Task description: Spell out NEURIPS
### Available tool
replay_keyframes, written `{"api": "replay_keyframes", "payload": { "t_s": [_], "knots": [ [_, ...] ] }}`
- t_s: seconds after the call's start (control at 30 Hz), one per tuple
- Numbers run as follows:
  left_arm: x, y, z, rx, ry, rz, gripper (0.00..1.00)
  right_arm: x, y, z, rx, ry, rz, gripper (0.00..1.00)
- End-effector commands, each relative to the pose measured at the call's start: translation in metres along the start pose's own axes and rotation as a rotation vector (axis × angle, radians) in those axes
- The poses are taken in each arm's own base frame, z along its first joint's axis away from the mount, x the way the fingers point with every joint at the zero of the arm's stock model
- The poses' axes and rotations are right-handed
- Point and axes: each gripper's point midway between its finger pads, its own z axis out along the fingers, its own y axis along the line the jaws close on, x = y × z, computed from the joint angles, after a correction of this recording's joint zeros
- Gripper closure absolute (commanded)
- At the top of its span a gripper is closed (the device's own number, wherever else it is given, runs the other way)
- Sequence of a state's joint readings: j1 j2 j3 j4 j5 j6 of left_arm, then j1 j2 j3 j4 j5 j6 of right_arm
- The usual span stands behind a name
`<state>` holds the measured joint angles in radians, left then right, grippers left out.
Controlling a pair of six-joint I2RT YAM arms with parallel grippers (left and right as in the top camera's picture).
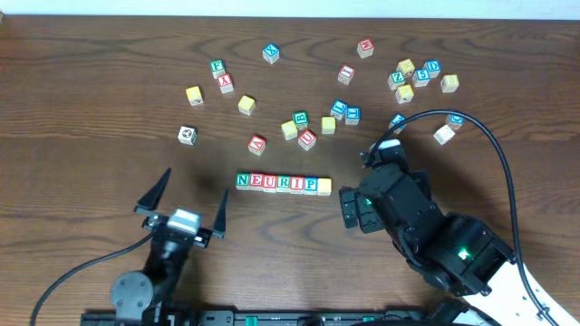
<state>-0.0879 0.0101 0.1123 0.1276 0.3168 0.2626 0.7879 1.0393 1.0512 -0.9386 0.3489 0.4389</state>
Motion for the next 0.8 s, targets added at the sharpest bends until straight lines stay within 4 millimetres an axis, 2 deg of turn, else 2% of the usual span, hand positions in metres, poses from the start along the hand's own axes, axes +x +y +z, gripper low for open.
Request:
{"api": "replay_keyframes", "payload": {
  "t_s": [0.0,0.23,0.77],
  "knots": [
    [0.034,-0.008,0.0,0.027,0.091,-0.027,0.02,-0.005,0.0,-0.003,0.005,-0.018,-0.009,0.01],
    [0.091,-0.021,-0.006,0.061,0.263,-0.076,0.02,-0.005,0.0,-0.003,0.005,-0.018,-0.009,0.01],
    [0.091,-0.018,-0.005,0.046,0.262,-0.072,0.02,-0.005,0.0,-0.003,0.005,-0.018,-0.009,0.01]
  ]
}}
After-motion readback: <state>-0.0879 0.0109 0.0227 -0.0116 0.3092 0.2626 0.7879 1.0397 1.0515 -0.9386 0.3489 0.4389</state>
